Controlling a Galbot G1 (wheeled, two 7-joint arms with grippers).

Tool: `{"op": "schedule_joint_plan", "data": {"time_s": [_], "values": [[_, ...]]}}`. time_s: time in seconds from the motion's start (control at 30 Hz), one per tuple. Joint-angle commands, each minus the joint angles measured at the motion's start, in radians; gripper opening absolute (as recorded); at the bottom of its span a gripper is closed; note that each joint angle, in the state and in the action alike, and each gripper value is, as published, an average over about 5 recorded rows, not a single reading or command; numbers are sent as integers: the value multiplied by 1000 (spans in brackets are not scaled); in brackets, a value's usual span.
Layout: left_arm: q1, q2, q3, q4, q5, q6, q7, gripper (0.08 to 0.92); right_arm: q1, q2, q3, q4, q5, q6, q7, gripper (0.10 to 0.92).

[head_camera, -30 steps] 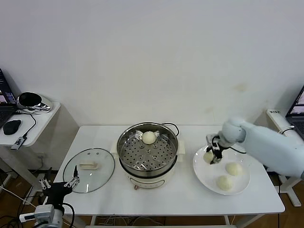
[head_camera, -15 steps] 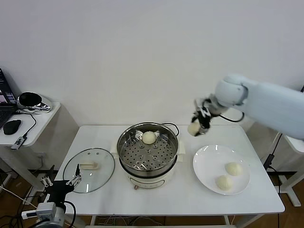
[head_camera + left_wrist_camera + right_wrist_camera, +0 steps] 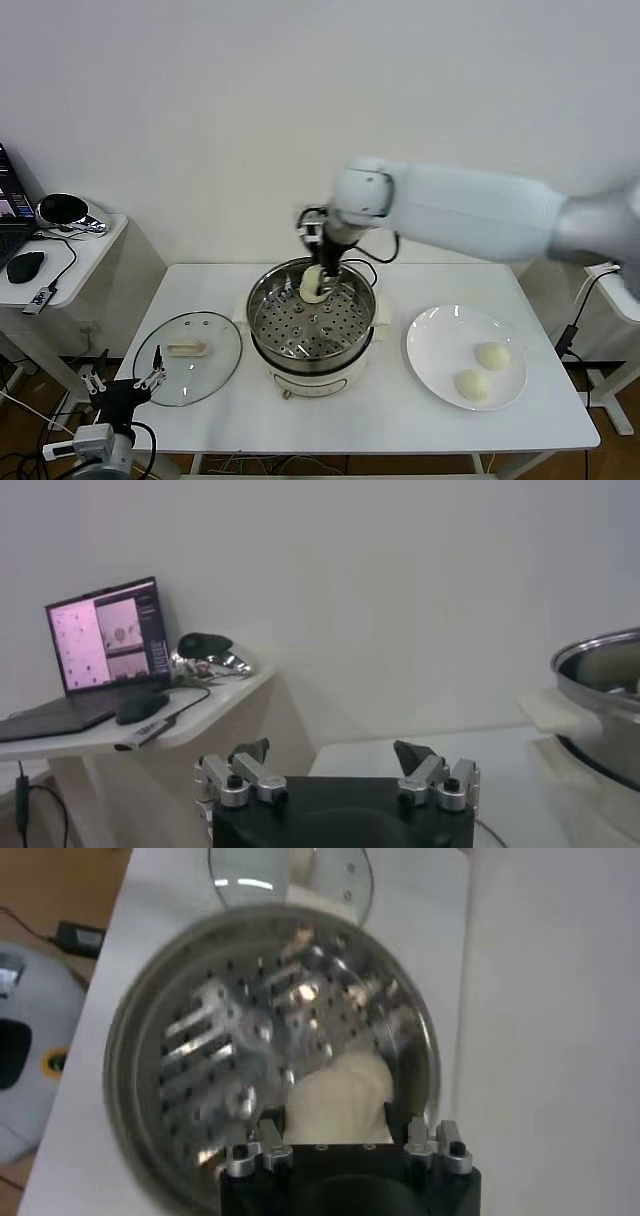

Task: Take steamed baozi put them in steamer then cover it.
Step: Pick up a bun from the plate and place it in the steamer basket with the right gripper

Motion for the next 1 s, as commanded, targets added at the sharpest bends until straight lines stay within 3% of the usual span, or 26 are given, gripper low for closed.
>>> {"op": "schedule_joint_plan", "data": {"time_s": [0.03,0.67,0.87,1.0], "values": [[-2,-6,2,3,2,0,0,823,-92,196,-4,-160,66,-59,47,619],[0,-13,6,4,3,-4,-2,823,-209,258,32,-318,1,-66,51,627],[-1,-14,9,3,4,-4,-2,823,-191,233,30,-288,-18,-66,24,743],[-3,-13,12,3,4,-4,-1,823,-116,170,36,-224,-53,-52,-72,814]]}}
